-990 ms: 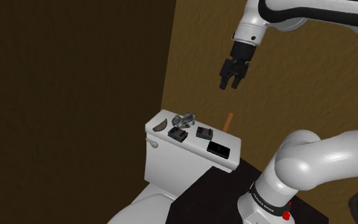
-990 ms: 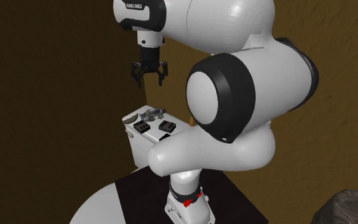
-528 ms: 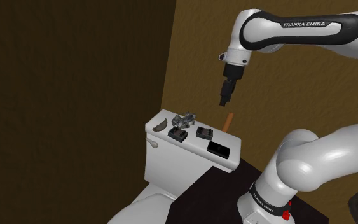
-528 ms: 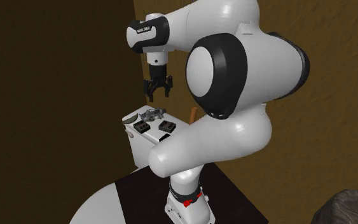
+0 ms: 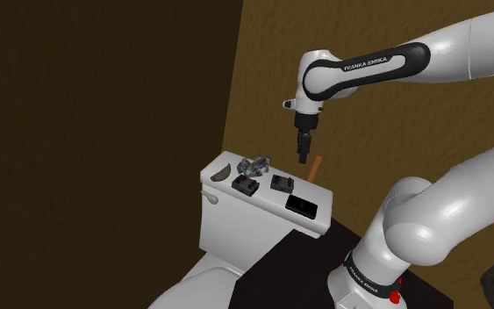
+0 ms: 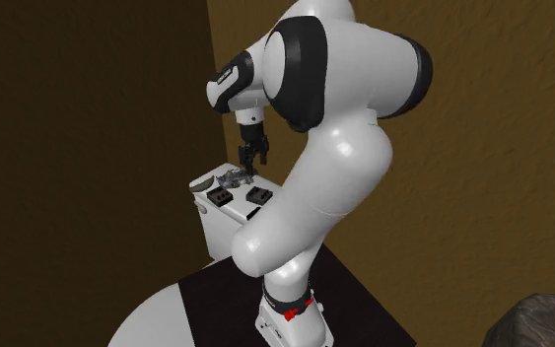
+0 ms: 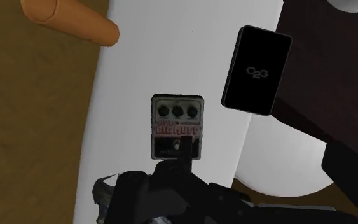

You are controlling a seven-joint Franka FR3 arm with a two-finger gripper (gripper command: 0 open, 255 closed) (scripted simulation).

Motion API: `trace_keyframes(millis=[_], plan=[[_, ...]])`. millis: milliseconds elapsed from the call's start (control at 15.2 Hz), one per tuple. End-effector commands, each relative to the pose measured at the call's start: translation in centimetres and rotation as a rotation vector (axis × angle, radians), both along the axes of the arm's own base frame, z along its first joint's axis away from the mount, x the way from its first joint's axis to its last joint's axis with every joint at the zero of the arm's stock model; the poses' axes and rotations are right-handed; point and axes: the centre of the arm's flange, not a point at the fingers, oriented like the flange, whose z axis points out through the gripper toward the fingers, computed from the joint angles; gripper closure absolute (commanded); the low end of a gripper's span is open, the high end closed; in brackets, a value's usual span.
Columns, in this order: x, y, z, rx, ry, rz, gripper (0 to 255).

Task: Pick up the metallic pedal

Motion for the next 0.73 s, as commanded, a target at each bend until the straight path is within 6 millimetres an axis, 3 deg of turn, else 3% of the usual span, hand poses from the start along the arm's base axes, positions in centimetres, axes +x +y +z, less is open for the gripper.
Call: trace_keyframes(millis=[0, 396, 660], plan=[[0.9, -1.0, -2.3, -0.002, 0.018, 0.096, 0], [4.2, -2.5, -9.6, -0.007, 0.075, 0.363, 0], [4.5, -2.6, -11.8, -0.008, 0.080, 0.388, 0]])
